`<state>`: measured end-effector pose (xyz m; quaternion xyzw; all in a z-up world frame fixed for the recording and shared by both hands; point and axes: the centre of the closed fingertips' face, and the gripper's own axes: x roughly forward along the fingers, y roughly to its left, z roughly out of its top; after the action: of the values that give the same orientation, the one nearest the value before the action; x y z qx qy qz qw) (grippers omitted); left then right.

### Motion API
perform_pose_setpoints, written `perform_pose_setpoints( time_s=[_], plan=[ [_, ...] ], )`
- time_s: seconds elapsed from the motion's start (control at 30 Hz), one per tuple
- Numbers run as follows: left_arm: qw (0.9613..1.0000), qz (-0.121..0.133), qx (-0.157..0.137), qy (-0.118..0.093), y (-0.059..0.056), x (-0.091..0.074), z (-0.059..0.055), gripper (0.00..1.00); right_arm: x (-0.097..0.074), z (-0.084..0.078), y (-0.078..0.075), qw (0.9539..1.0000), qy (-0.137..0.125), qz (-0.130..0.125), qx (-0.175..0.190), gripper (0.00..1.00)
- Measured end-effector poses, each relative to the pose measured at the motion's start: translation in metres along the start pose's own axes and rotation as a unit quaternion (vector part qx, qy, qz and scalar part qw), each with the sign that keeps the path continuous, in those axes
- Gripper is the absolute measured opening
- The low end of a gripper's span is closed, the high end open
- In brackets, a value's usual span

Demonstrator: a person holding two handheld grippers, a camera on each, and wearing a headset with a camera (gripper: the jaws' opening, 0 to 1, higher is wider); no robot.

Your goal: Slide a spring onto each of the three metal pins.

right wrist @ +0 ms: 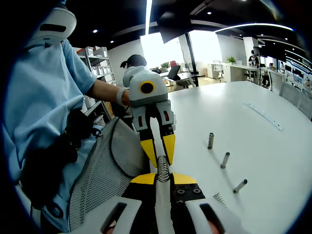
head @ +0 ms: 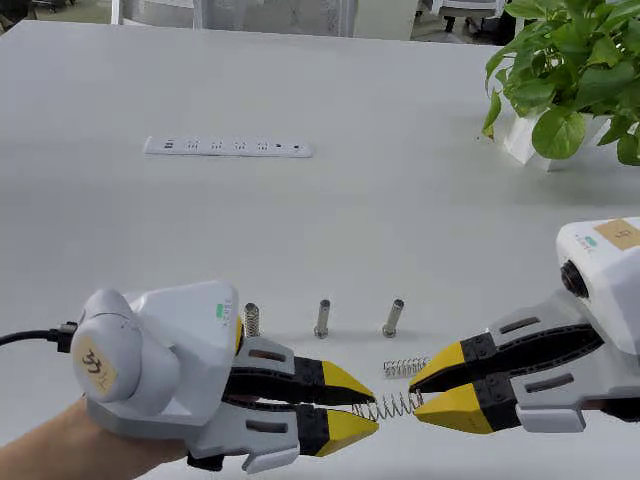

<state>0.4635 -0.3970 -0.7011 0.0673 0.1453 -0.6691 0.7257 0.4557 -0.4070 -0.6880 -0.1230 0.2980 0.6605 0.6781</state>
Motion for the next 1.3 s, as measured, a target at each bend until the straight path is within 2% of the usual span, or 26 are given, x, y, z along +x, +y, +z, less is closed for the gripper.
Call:
perform_pose_setpoints(
  time_s=[0.3,0.4,0.63,0.73,0.77,1.1,1.17,1.3],
  plan=[
    [0.9997,0.01,-0.017,0.01,0.004,0.004,-0.006,0.07,0.002,-0.002,-0.006,0.9975,0.05,-0.02,-0.046,0.06],
    [0.9995,0.015,-0.024,0.013,0.005,0.004,-0.008,0.07,0.003,-0.001,-0.006,0.9943,0.077,-0.03,-0.068,0.06],
    [0.9991,0.019,-0.03,0.025,0.008,0.007,-0.012,0.07,0.007,0.003,-0.008,0.9889,0.105,-0.038,-0.098,0.05],
    [0.9989,0.021,-0.033,0.027,0.01,0.008,-0.012,0.06,0.006,0.005,-0.009,0.9858,0.117,-0.043,-0.112,0.05],
    [0.9988,0.023,-0.034,0.027,0.011,0.008,-0.011,0.06,0.006,0.005,-0.01,0.9836,0.125,-0.047,-0.121,0.06],
    [0.9986,0.024,-0.035,0.031,0.012,0.012,-0.01,0.06,0.006,0.01,-0.011,0.9734,0.155,-0.054,-0.16,0.06],
    [0.9986,0.025,-0.034,0.032,0.013,0.012,-0.01,0.06,0.006,0.009,-0.012,0.9695,0.166,-0.058,-0.17,0.06],
    [0.9984,0.028,-0.037,0.033,0.014,0.012,-0.01,0.06,0.007,0.009,-0.011,0.9673,0.171,-0.06,-0.177,0.06]
  ],
)
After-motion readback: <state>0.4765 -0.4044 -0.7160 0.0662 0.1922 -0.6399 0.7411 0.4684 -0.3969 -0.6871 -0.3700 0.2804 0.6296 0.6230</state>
